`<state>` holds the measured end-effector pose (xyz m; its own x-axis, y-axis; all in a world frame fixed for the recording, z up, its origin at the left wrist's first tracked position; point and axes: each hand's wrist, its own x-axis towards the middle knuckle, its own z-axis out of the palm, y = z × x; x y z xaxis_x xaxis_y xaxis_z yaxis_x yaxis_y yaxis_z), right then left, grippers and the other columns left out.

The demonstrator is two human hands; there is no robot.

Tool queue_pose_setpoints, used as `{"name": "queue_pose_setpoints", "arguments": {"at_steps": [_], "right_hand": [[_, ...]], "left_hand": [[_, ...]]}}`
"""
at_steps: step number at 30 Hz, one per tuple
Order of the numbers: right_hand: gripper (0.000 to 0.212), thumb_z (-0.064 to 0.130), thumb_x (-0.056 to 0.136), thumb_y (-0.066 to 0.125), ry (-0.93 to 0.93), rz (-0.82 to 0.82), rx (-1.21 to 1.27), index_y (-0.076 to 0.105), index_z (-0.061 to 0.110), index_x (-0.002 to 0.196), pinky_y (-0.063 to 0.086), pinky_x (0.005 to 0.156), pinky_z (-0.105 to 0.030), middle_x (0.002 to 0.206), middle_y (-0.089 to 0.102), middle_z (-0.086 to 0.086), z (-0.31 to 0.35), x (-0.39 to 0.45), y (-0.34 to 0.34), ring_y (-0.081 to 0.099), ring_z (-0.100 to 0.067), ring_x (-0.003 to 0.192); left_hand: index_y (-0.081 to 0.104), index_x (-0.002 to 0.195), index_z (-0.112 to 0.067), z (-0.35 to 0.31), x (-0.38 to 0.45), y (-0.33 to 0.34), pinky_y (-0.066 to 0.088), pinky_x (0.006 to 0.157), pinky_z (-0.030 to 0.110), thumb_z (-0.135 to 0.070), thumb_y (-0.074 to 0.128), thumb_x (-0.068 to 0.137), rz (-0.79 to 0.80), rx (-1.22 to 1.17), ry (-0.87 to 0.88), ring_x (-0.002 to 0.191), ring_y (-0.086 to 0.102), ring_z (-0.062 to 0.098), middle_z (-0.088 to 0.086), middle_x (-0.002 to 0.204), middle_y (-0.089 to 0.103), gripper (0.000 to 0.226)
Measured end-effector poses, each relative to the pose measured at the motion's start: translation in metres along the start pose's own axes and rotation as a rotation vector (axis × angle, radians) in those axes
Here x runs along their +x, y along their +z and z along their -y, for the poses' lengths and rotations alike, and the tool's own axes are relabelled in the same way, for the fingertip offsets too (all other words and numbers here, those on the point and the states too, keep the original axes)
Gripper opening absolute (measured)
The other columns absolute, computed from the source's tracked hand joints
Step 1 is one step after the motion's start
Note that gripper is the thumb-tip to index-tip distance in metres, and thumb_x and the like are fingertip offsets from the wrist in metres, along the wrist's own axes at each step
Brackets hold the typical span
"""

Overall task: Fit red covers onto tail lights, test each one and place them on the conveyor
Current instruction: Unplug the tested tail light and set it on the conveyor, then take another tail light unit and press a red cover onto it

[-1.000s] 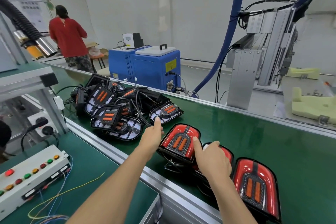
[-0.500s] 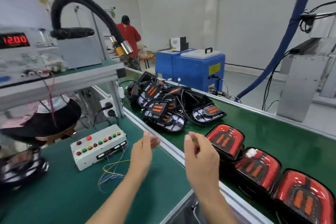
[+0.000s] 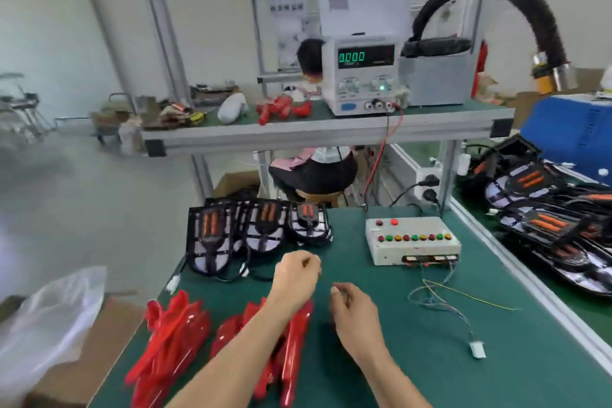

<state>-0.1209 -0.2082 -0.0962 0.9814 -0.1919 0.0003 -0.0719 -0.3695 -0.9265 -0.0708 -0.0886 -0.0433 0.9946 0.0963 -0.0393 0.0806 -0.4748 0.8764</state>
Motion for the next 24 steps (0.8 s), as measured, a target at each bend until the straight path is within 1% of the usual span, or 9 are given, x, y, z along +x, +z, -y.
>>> {"name": "queue_pose_setpoints", "arguments": {"at_steps": [2, 4, 7, 9, 13, 16, 18, 20, 24], "right_hand": [[0.024, 0.030, 0.104, 0.048, 0.000, 0.001, -0.123, 0.064, 0.023, 0.087, 0.052, 0.077, -0.034, 0.073, 0.065, 0.009, -0.004, 0.006, 0.014, 0.062, -0.013, 0.074], [0.033, 0.028, 0.103, 0.047, 0.005, -0.044, -0.223, 0.055, 0.023, 0.071, 0.050, 0.072, -0.037, 0.067, 0.059, 0.008, -0.008, 0.015, 0.021, 0.057, -0.015, 0.067], [0.030, 0.032, 0.102, 0.048, -0.011, -0.041, -0.334, 0.057, 0.020, 0.077, 0.052, 0.074, -0.036, 0.079, 0.065, 0.001, -0.005, 0.035, 0.027, 0.062, -0.021, 0.077], [0.029, 0.032, 0.102, 0.049, -0.023, -0.009, -0.363, 0.057, 0.019, 0.078, 0.051, 0.073, -0.035, 0.082, 0.065, -0.001, 0.002, 0.052, 0.032, 0.061, -0.020, 0.076], [0.026, 0.031, 0.100, 0.050, -0.089, 0.034, -0.372, 0.061, 0.018, 0.080, 0.050, 0.073, -0.035, 0.082, 0.066, 0.002, 0.026, 0.078, 0.053, 0.060, -0.017, 0.077], [0.021, 0.031, 0.099, 0.052, -0.191, 0.086, -0.341, 0.070, 0.021, 0.093, 0.051, 0.078, -0.033, 0.093, 0.068, 0.008, 0.049, 0.092, 0.076, 0.063, -0.014, 0.087], [0.019, 0.032, 0.097, 0.055, -0.230, 0.149, -0.310, 0.072, 0.024, 0.097, 0.050, 0.076, -0.031, 0.089, 0.068, 0.013, 0.065, 0.099, 0.093, 0.064, -0.011, 0.084], [0.019, 0.035, 0.096, 0.057, -0.225, 0.220, -0.301, 0.072, 0.023, 0.097, 0.050, 0.076, -0.030, 0.087, 0.068, 0.013, 0.078, 0.103, 0.111, 0.064, -0.013, 0.085], [0.034, 0.043, 0.094, 0.057, -0.143, 0.303, -0.336, 0.066, 0.011, 0.096, 0.053, 0.080, -0.036, 0.093, 0.069, -0.004, 0.091, 0.106, 0.147, 0.064, -0.027, 0.092]], "left_hand": [[0.073, 0.083, -0.011, 0.014, 0.008, -0.028, 0.057, 0.073, 0.039, -0.019, 0.053, 0.097, -0.107, -0.002, -0.039, 0.087, 0.073, 0.032, 0.009, 0.085, 0.076, 0.026], [0.072, 0.097, -0.012, 0.025, 0.017, -0.055, 0.056, 0.072, 0.040, -0.018, 0.050, 0.100, -0.219, 0.030, -0.068, 0.086, 0.070, 0.035, 0.010, 0.091, 0.075, 0.023], [0.067, 0.098, -0.018, 0.040, 0.033, -0.085, 0.051, 0.062, 0.034, -0.015, 0.049, 0.098, -0.323, 0.090, -0.104, 0.074, 0.065, 0.028, 0.005, 0.088, 0.073, 0.018], [0.069, 0.097, -0.014, 0.048, 0.043, -0.095, 0.043, 0.059, 0.030, -0.015, 0.050, 0.096, -0.353, 0.160, -0.144, 0.076, 0.062, 0.022, -0.002, 0.090, 0.069, 0.020], [0.060, 0.106, -0.017, 0.058, 0.060, -0.112, 0.042, 0.075, 0.034, -0.023, 0.057, 0.096, -0.551, 0.144, -0.196, 0.096, 0.056, 0.024, 0.003, 0.112, 0.058, 0.011], [0.049, 0.123, -0.009, 0.067, 0.077, -0.135, 0.044, 0.090, 0.042, -0.025, 0.058, 0.097, -0.674, 0.125, -0.255, 0.113, 0.048, 0.031, 0.014, 0.127, 0.048, 0.031], [0.043, 0.136, -0.003, 0.076, 0.089, -0.154, 0.041, 0.103, 0.048, -0.027, 0.055, 0.100, -0.690, 0.154, -0.344, 0.128, 0.042, 0.037, 0.020, 0.141, 0.042, 0.045], [0.037, 0.144, -0.001, 0.089, 0.099, -0.170, 0.038, 0.109, 0.050, -0.031, 0.053, 0.101, -0.650, 0.226, -0.406, 0.136, 0.036, 0.038, 0.021, 0.148, 0.038, 0.055], [0.044, 0.144, -0.003, 0.120, 0.115, -0.192, 0.034, 0.111, 0.046, -0.045, 0.043, 0.104, -0.427, 0.391, -0.422, 0.138, 0.039, 0.039, 0.021, 0.149, 0.046, 0.058]]}}
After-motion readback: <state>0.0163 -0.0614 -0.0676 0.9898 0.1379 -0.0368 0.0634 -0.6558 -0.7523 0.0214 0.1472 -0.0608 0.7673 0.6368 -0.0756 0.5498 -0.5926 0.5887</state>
